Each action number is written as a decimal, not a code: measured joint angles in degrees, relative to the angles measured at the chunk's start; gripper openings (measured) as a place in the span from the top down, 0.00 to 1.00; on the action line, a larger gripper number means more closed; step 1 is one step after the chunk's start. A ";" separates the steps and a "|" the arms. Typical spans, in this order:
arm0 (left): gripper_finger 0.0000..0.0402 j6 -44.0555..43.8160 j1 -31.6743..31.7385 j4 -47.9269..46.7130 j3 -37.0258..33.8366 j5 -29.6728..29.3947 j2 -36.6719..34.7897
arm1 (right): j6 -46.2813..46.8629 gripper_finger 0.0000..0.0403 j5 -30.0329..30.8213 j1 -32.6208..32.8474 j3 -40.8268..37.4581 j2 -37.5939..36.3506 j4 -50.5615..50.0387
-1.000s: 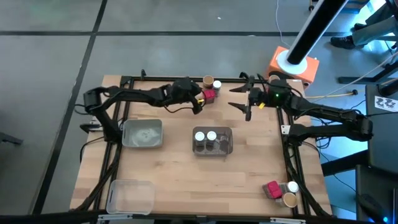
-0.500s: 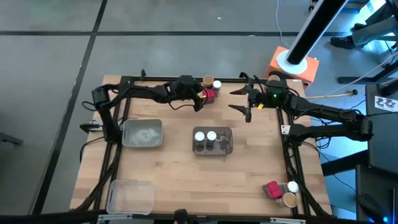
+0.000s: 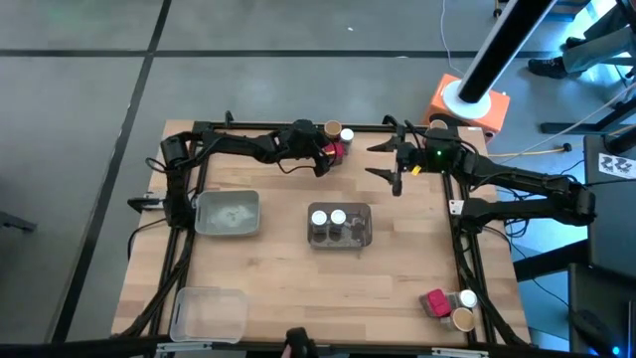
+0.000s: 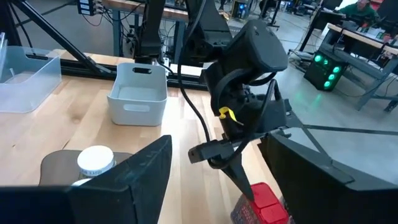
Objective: Sort spices by type
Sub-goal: Put the top left red seasoning can into the gray bin, then put the top red seasoning can into the gray bin
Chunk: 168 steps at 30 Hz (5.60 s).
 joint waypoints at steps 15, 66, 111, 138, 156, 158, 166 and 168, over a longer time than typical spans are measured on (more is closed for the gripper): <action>0.34 1.34 0.83 -1.05 -0.02 1.45 2.94 | 0.00 0.34 0.00 0.00 0.00 0.00 -1.09; 0.50 -4.67 -11.50 -22.96 -0.06 -13.51 -17.63 | 1.51 0.34 0.11 0.02 0.00 0.02 -2.50; 0.51 -69.69 -43.28 -96.57 -0.67 -31.33 -40.56 | 8.82 0.34 0.21 0.02 0.00 0.02 -2.14; 0.51 -97.34 -55.88 -89.40 -24.65 -32.14 -40.52 | 7.37 0.34 0.23 0.00 0.02 1.86 -0.61; 0.39 -92.24 -54.24 -84.74 -26.24 -31.24 -41.93 | 7.52 0.34 0.23 0.02 0.02 1.86 -1.13; 0.38 -90.93 -53.78 -85.85 -25.11 -31.73 -42.72 | 7.54 0.34 0.23 0.02 0.02 1.86 -1.12; 0.38 -83.05 -51.39 -86.88 -20.06 -33.52 -47.21 | 7.52 0.34 0.22 0.02 0.02 1.86 -1.13; 0.38 -80.74 -50.95 -86.38 -18.37 -35.40 -48.10 | 7.56 0.34 0.23 0.02 0.02 1.86 -1.11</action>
